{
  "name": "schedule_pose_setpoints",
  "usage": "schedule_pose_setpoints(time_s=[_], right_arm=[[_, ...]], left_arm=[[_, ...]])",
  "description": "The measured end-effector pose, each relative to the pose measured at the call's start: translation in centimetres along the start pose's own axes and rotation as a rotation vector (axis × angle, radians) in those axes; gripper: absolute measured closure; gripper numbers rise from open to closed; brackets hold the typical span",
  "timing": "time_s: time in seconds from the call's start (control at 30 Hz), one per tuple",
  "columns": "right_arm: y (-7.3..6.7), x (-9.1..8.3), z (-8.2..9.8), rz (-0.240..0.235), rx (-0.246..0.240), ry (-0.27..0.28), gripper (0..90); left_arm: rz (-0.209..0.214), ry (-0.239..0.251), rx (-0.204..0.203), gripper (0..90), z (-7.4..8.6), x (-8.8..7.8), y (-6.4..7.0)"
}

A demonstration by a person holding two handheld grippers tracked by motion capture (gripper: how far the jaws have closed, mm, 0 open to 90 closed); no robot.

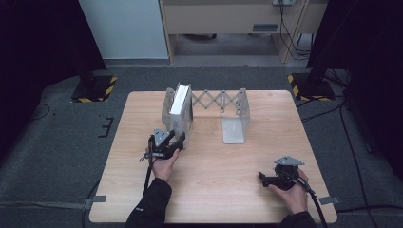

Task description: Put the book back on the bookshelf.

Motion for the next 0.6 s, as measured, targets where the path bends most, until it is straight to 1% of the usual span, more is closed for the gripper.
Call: schedule_pose_setpoints(time_s=[0.17,0.2,0.33,0.43,0.6], right_arm=[[0.0,0.0,0.0,0.0,0.002,-0.001,4.8],[0.0,0.0,0.0,0.0,0.002,-0.001,4.8],[0.0,0.0,0.0,0.0,0.002,-0.001,4.8],[0.0,0.0,0.0,-0.001,0.0,0.0,4.8],[0.0,0.0,0.0,0.0,0.002,-0.001,4.8]], left_arm=[[0.005,-0.005,-0.009,49.8,-0.2,0.6,0.2],[0.003,-0.009,-0.004,49.7,-0.3,0.8,0.2],[-0.002,-0.019,-0.018,49.3,-0.8,1.7,0.2],[-0.003,-0.026,-0.02,48.8,-1.0,2.1,0.3],[-0.001,-0.017,-0.018,47.6,-0.9,2.5,0.6]])
Point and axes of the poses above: each handheld gripper's, and its own axes: x roughly forward along the jaws, z roughly out of its underside, y roughly to its right, the point moved 2 cm from there along x, roughly forward along the jaws
